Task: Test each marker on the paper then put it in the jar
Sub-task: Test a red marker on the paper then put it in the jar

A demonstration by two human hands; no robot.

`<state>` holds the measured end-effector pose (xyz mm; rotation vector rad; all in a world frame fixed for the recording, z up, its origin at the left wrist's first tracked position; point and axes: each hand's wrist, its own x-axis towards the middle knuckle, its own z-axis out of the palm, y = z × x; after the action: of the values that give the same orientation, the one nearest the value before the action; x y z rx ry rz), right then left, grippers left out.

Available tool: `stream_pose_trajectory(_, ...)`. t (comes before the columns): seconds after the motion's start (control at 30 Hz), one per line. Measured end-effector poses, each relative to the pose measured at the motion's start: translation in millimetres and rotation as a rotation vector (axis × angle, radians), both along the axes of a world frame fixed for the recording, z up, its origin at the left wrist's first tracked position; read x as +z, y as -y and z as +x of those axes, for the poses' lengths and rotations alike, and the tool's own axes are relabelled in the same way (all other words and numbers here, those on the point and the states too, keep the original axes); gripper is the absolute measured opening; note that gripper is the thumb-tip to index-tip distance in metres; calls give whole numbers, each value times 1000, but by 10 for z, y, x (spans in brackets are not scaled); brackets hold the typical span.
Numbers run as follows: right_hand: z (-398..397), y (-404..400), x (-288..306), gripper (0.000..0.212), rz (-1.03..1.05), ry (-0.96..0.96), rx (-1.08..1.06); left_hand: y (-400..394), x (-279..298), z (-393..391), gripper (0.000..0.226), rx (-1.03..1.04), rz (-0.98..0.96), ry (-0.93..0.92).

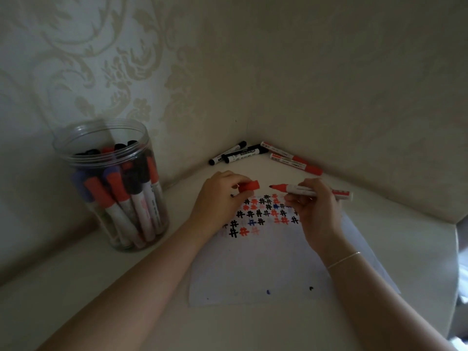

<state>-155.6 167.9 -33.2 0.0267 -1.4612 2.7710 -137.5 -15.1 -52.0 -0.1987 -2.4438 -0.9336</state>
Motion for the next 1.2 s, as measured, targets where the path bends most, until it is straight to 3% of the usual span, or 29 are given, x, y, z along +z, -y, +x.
stream_pose_trajectory(0.27,47,31,17,24,24,-59,30,-7,-7,-6,27,-91,33,-29)
stream_pose_trajectory(0.5,20,74,-56,22,198,-73,89,-32,-4,19,25,-197,-62,-46)
stream_pose_trajectory(0.67,9,40,-40,27,300,-113,166,-74,67,148,12,-334,171,239)
stream_pose_trajectory(0.8,56,43,-1,24,396,-112,315,-158,175,206,15,-391,408,336)
stream_pose_trajectory(0.87,38,27,18,27,330,-47,249,-175,214,217,24,-333,472,338)
stream_pose_trajectory(0.93,-20,8,-10,30,264,-19,43,-174,207,205,34,-225,467,319)
stream_pose_trajectory(1.0,-33,41,-57,33,481,-89,-95,-201,180,188,45,-110,402,285)
stream_pose_trajectory(1.07,-4,137,-68,35,686,-160,-139,-238,180,182,50,4,362,230)
stream_pose_trajectory(1.2,141,245,117,40,588,-176,-84,-200,482,251,44,58,249,103)
